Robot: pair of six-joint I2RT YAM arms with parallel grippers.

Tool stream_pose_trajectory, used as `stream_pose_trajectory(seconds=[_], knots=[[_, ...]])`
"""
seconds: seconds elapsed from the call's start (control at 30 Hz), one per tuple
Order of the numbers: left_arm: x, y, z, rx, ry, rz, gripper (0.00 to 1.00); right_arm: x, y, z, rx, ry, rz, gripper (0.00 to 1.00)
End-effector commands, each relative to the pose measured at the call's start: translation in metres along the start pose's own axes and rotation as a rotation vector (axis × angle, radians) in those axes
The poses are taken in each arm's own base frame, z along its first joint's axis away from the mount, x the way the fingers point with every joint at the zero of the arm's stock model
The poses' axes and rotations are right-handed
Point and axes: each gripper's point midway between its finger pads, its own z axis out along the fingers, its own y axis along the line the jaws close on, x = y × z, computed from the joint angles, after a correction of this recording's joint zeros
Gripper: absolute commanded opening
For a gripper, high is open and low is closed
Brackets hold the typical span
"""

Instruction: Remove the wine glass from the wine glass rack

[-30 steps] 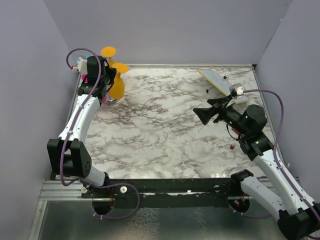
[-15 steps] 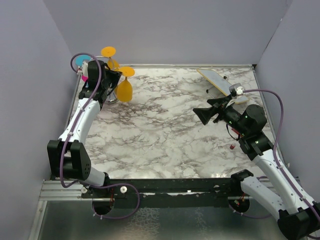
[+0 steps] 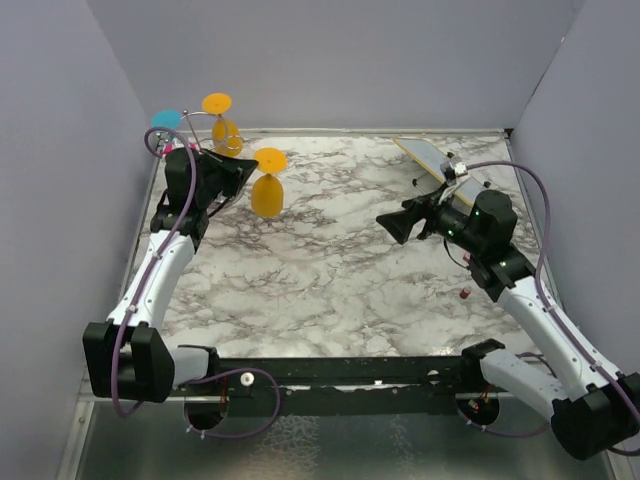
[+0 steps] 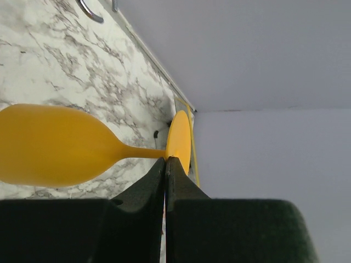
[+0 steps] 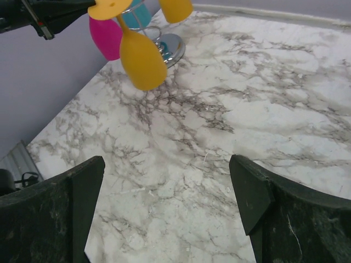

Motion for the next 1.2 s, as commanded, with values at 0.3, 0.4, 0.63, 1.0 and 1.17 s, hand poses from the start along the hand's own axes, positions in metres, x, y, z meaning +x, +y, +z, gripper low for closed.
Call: stream_pose_trajectory(seconds=[0.3,0.4,0.63,1.0,1.17], knots=[[0.103,-0.052,-0.047,0.434,0.359,0.325,0.00,-0.004,0.074,0.030,-0.470,0.273,0.355,0.92],[0.126,-0.051,-0.057,0.468,0.406,0.365,0.00,0.000,0.075,0.034,-0.498,0.289,0.398,0.89],[0.144,-0.053,-0.075,0.528,0.438,0.416,0.00,0.008,0.081,0.028,-0.561,0.300,0.432,0.86],[0.149,-0.074,-0.104,0.661,0.466,0.538,0.00,-0.015,0.027,0.030,-0.351,0.216,0.384,0.88],[0.150,-0.093,-0.130,0.755,0.480,0.512,0.00,-0.016,0.011,0.029,-0.333,0.211,0.386,0.90]])
